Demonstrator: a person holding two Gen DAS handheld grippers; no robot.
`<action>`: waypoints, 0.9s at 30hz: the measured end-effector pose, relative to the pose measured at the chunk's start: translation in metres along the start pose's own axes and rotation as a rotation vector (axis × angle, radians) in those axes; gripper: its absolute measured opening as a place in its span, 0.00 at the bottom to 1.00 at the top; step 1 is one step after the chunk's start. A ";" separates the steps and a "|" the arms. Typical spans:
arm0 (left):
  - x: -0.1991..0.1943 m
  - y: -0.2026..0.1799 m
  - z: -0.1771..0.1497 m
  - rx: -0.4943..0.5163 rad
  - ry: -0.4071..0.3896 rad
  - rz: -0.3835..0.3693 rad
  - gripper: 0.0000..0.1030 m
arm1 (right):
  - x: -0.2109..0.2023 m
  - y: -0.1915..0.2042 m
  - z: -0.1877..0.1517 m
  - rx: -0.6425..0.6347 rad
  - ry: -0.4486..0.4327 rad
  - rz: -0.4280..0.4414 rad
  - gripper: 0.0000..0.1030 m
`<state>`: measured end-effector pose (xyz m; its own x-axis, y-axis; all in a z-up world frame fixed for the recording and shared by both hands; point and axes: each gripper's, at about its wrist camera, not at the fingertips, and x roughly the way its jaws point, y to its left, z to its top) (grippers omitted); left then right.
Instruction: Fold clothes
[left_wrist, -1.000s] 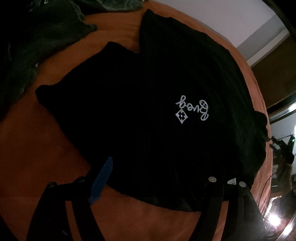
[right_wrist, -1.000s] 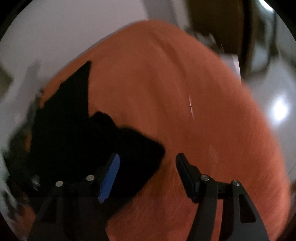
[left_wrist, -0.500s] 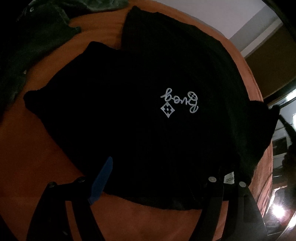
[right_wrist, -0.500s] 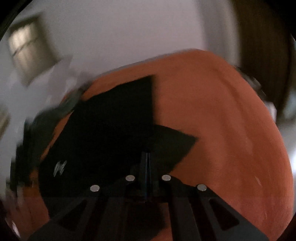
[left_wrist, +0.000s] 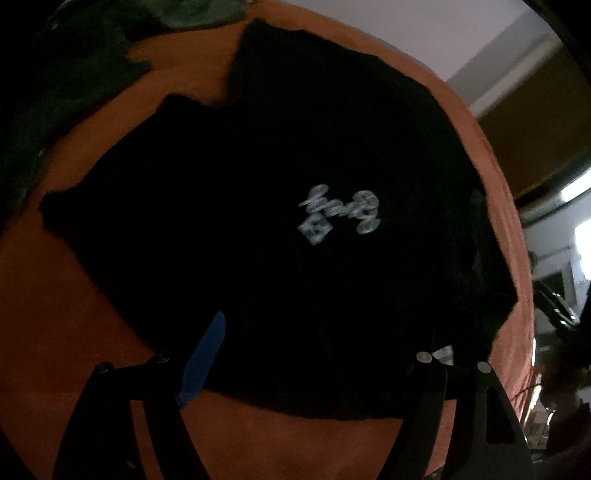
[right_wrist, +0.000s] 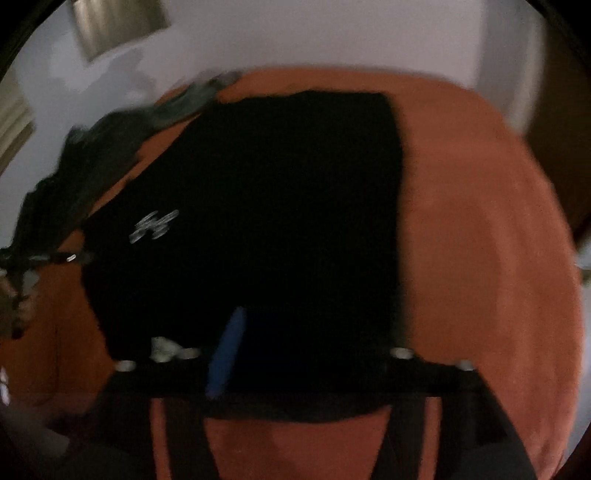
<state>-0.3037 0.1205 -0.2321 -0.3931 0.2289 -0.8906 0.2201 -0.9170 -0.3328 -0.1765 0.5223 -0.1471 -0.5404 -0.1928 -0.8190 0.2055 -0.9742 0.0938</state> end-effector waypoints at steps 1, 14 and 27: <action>0.001 -0.008 0.008 0.029 0.003 -0.020 0.75 | 0.000 -0.010 -0.008 0.009 0.003 -0.048 0.62; 0.067 -0.173 0.028 0.277 0.248 -0.346 0.75 | 0.035 -0.031 -0.051 -0.055 0.067 -0.223 0.45; 0.084 -0.201 0.017 0.311 0.274 -0.323 0.01 | 0.036 -0.044 -0.049 0.007 0.067 -0.198 0.36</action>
<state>-0.3963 0.3189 -0.2348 -0.1399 0.5550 -0.8200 -0.1655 -0.8296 -0.5332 -0.1655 0.5642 -0.2085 -0.5143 0.0100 -0.8576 0.0949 -0.9931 -0.0685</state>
